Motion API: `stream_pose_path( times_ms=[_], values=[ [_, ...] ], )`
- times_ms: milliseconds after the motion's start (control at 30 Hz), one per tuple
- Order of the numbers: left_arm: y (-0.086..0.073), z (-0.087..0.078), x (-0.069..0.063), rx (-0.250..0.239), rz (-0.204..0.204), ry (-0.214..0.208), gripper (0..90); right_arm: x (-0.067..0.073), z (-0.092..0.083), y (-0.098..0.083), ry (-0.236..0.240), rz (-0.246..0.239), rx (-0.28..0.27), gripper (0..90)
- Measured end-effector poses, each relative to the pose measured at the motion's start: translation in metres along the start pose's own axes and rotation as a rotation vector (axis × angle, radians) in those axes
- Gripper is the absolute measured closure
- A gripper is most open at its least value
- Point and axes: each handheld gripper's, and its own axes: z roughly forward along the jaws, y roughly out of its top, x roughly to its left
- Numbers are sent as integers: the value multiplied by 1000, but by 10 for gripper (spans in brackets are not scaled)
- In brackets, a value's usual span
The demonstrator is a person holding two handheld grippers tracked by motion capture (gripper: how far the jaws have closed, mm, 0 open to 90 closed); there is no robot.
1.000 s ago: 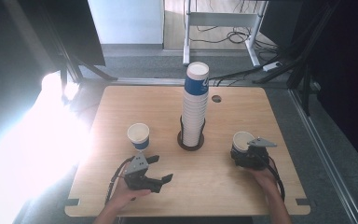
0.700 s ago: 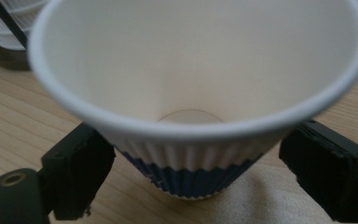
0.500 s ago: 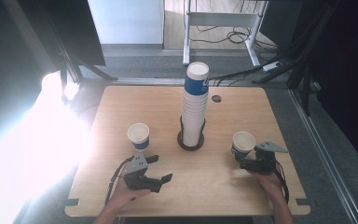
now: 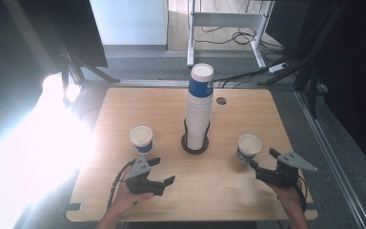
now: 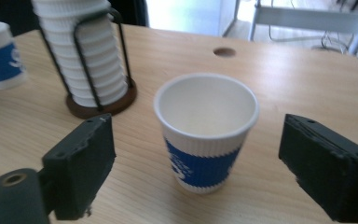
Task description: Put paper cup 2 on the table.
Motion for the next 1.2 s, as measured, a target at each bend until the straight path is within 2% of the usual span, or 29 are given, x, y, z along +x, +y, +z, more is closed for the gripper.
stream_pose_path(
  times_ms=[100,200,367,433,567,900,1033,1200],
  values=[
    [0,-2,-1,5,8,39,137,13,-8,6,70,-41,-30,204],
    [0,-4,-3,13,14,79,139,28,-9,9,143,-78,-35,223],
    [-3,-6,-6,24,7,74,139,51,-2,10,250,-108,-34,245],
    [-3,-7,-7,26,1,69,139,59,2,8,275,-122,-24,248],
    [-4,-6,-8,35,-9,64,139,69,12,3,326,-109,-9,254],
    [-9,-1,-11,69,-11,73,139,91,39,-18,379,-126,81,261],
    [-9,-1,-11,73,-11,72,140,95,43,-20,387,-134,93,262],
    [-9,-2,-12,70,-9,73,140,93,42,-19,385,-126,80,264]
  ],
)
